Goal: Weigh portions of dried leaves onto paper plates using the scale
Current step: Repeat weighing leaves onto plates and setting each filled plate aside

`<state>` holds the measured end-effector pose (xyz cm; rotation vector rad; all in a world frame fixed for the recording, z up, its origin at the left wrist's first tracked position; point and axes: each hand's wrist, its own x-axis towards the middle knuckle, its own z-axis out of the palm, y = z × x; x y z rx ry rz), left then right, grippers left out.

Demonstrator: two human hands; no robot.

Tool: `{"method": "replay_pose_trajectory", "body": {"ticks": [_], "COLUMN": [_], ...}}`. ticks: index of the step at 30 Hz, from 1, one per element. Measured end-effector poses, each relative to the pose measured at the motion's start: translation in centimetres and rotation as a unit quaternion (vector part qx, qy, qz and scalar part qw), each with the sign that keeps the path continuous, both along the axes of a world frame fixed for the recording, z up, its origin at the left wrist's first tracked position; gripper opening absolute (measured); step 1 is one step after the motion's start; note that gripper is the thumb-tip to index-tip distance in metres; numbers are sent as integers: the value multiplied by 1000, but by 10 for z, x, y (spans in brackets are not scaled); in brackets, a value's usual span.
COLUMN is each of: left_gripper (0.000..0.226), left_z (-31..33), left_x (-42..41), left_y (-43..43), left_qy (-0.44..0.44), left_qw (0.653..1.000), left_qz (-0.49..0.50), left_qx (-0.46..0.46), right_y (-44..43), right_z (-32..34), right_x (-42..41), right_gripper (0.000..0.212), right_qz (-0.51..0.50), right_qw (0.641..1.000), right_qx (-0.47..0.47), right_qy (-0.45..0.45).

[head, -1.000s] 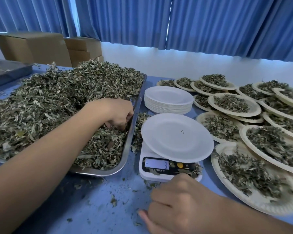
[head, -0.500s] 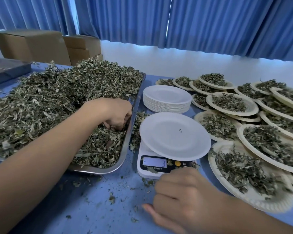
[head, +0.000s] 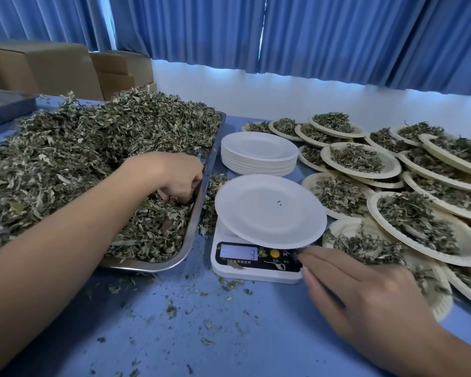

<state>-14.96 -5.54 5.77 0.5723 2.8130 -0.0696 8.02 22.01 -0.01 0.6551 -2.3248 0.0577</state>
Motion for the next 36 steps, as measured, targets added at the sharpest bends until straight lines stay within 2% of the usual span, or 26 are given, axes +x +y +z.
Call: {"method": "replay_pose_trajectory", "body": {"ticks": [7,11,16,19,22,25,32,36], "left_gripper": [14,15,19,23,17,7,13,12], "left_z": [0,1,4,9,17,26,39,41], "left_x": [1,3,4,5,9,16,28,42], "left_y": [0,1,0,0,-1,1,16,29], "left_qy": [-3,-3,-1,-1,10,48,139,136], "left_qw": [1000,1000,1000,999,999,998,972,939], "left_qz": [6,10,12,14,15,11,-22,-78], "left_qx": [5,7,11,30,34,36,189,307], "right_y": [-8,-9,-4,-6,-12,-24,-46,-51], "right_z": [1,-1,2,3,3,2,2,4], "right_x": [-4,-3,0,1,2,1,-19,-21], "right_gripper": [35,35,33,30,24,21,24,22], "right_qz": [1,14,19,11,58,118,151,146], "right_qw": [999,999,999,1000,998,993,986,987], "right_qx": [-7,28,2,18,10,15,68,61], "right_qy": [-54,-33,-42,-11,19,5,-9,-4]}}
